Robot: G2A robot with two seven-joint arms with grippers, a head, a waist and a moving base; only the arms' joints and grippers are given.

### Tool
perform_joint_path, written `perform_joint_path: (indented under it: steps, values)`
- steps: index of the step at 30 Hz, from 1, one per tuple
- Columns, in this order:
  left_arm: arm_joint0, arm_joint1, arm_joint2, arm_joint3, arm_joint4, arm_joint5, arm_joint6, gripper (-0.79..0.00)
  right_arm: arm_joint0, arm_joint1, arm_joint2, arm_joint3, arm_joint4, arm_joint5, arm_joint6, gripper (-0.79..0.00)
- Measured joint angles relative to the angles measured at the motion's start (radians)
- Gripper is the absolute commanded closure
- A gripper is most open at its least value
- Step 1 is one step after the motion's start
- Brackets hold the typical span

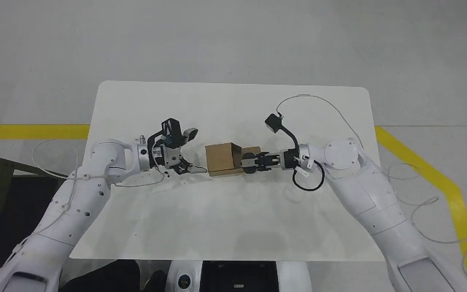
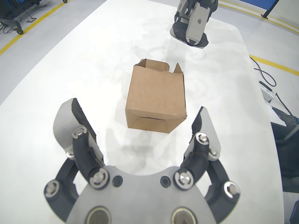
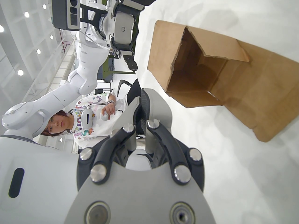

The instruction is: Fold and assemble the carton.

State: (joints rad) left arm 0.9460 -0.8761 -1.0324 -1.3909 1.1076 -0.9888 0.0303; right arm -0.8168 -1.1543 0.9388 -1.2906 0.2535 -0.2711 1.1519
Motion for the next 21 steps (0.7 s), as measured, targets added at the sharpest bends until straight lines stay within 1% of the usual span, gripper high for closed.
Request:
perform_joint_path:
  steps: [5,10,17,21]
  values:
    - [0.014,0.004,-0.016,0.002,-0.001,0.016,-0.018,-0.785,-0.009,0.001,0.000,-0.007,-0.013,0.016,-0.017,0.000]
    - [0.035,0.015,-0.036,-0.009,0.035,-0.024,-0.071,-0.785,-0.039,0.009,0.013,-0.037,-0.035,0.116,-0.038,0.000]
    - [0.050,0.016,0.002,-0.035,0.054,-0.024,-0.059,-0.785,-0.090,0.021,0.037,-0.061,-0.059,0.223,-0.072,0.000]
    - [0.030,0.001,0.037,-0.026,0.069,0.000,-0.031,-0.785,-0.109,0.021,0.035,-0.047,-0.058,0.235,-0.098,0.000]
